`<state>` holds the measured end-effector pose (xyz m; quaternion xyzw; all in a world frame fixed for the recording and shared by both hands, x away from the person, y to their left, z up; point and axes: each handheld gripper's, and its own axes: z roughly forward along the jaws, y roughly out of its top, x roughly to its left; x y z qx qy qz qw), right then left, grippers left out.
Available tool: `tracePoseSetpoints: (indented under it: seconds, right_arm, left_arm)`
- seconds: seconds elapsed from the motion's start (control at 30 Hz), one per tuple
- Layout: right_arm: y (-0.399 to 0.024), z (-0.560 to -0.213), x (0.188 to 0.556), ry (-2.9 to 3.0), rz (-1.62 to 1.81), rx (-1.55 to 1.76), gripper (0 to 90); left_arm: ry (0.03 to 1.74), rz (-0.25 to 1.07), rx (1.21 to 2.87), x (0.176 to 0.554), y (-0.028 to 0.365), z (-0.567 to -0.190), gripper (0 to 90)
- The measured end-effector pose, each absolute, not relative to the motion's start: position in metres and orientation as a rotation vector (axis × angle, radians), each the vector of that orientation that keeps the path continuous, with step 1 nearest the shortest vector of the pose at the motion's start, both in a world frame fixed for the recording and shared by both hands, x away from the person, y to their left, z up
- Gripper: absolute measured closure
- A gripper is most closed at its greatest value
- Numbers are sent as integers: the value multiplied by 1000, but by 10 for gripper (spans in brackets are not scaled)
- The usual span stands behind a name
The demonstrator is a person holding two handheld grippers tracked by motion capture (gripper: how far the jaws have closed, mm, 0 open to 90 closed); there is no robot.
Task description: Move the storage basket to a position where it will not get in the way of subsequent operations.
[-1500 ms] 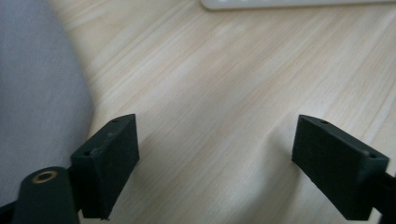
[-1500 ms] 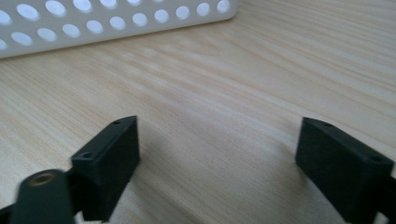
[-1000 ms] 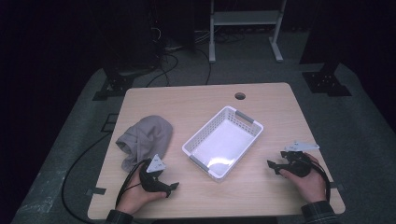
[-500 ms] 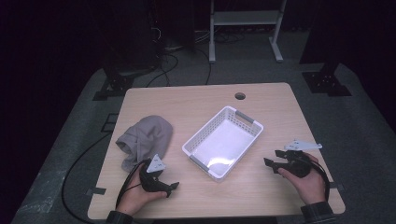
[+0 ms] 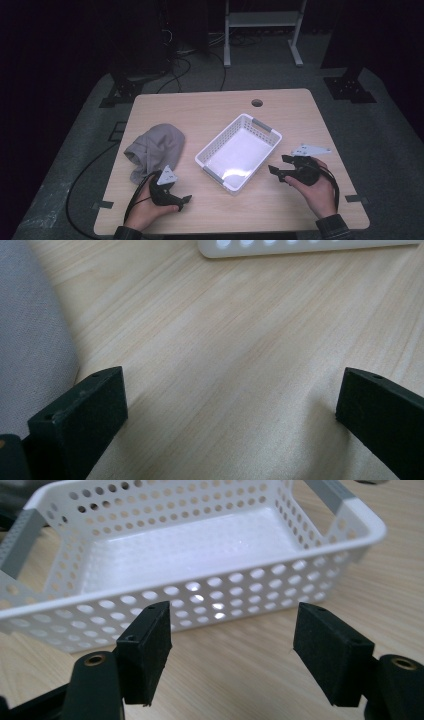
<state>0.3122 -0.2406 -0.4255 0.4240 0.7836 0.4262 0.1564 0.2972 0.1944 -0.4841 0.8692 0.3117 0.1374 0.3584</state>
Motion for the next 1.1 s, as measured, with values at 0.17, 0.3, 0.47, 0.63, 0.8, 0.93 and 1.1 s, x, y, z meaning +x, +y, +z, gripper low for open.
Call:
tracePoseSetpoints:
  seconds: [0.17,0.3,0.47,0.63,0.8,0.93,1.1]
  right_arm:
    - [-224,-421,312,2273,1257,1159,299]
    - [-201,-412,310,2310,1297,1080,303]
    - [-175,-406,308,2372,1341,986,318]
    - [-155,-406,306,2421,1364,914,338]
    - [-128,-408,306,2484,1386,835,366]
    - [-108,-408,306,2523,1390,783,381]
    - [-96,-411,309,2556,1380,763,421]
  left_arm:
    - [804,355,2242,297,194,-484,0]
    - [804,354,2242,297,194,-484,0]
    - [806,354,2239,297,194,-484,0]
    - [804,355,2242,297,194,-484,0]
    - [804,354,2242,297,194,-484,0]
    - [804,354,2243,297,194,-484,0]
    - [805,354,2242,297,194,-484,0]
